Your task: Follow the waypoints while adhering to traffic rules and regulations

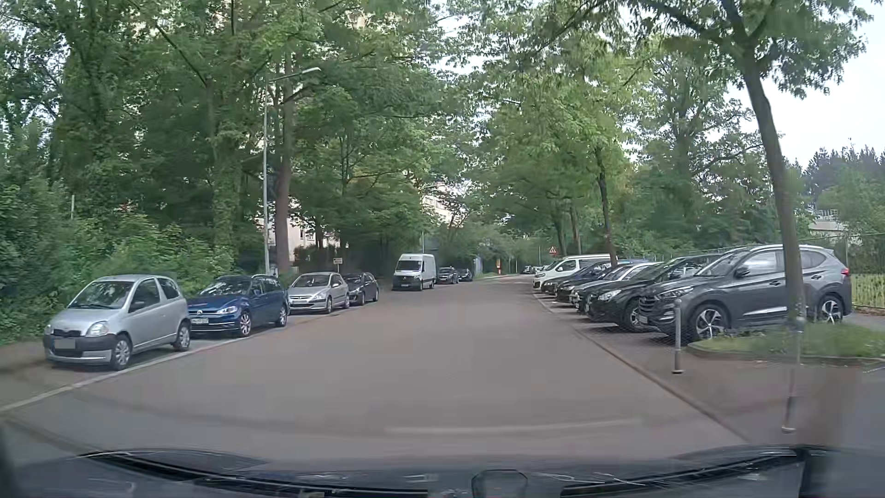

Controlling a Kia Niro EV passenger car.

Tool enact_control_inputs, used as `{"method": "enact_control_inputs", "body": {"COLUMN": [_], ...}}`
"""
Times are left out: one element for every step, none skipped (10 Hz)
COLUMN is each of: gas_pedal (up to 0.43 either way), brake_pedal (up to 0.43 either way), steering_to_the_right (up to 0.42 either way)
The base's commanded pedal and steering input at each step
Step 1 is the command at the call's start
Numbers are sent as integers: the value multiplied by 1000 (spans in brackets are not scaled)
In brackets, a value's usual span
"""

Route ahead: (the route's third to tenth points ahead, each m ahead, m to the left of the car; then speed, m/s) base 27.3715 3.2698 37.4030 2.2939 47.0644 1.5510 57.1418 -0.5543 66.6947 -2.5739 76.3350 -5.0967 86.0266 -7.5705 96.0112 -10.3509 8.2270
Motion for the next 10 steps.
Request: {"method": "enact_control_inputs", "body": {"gas_pedal": [0,0,0,0,0,0,8,28,28,28], "brake_pedal": [0,0,0,0,0,0,0,0,0,0], "steering_to_the_right": [12,12,12,11,12,12,12,13,13,13]}}
